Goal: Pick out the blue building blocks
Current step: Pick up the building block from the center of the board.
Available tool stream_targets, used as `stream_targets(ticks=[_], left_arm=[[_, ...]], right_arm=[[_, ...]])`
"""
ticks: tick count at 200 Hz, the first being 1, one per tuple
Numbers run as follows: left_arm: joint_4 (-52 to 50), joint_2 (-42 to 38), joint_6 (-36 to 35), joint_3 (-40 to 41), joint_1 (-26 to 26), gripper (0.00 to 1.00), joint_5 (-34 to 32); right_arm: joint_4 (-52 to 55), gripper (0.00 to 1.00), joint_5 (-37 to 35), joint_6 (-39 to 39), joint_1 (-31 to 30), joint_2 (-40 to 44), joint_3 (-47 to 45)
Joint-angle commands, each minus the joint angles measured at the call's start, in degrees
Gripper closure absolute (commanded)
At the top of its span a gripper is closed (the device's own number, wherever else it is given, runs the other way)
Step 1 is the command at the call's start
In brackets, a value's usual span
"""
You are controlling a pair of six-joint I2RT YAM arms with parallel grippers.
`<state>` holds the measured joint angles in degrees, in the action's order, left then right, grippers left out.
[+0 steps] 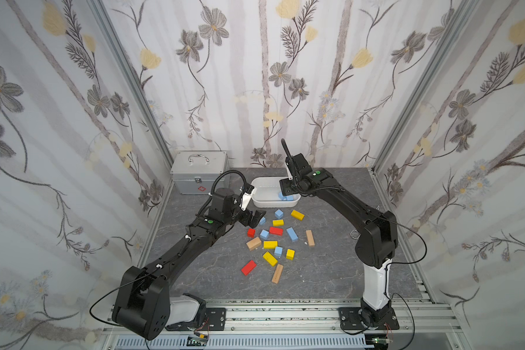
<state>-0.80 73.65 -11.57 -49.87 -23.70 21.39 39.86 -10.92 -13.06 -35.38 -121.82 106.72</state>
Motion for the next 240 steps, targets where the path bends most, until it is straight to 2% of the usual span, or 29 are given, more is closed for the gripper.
stream_targets(ticks=[1, 74, 123, 186, 240], left_arm=[[-3.8, -3.4, -2.5, 1.3, -0.6, 0.0, -1.2], [-11.8, -12.4, -2.6, 6.0, -2.2, 0.0, -3.7], [-14.3, -15.3, -1.4, 8.9, -3.7, 0.0, -4.8], [-15.0, -16.8, 0.9, 12.3, -5.5, 0.0, -6.5], [-15.6, -18.8, 2.5, 13.8, -5.7, 0.0, -7.9]], right_arm=[[-3.7, 0.26, 0.1, -1.6, -1.1, 3.4, -4.3], [-6.7, 0.19, 4.4, -5.8, -4.6, 13.4, -20.8], [-7.5, 0.2, 7.3, -7.6, -5.4, 17.7, -29.9], [-9.2, 0.2, 9.2, -9.8, -6.1, 16.4, -37.8], [-8.7, 0.22, 9.3, -5.9, -6.2, 11.2, -36.6]])
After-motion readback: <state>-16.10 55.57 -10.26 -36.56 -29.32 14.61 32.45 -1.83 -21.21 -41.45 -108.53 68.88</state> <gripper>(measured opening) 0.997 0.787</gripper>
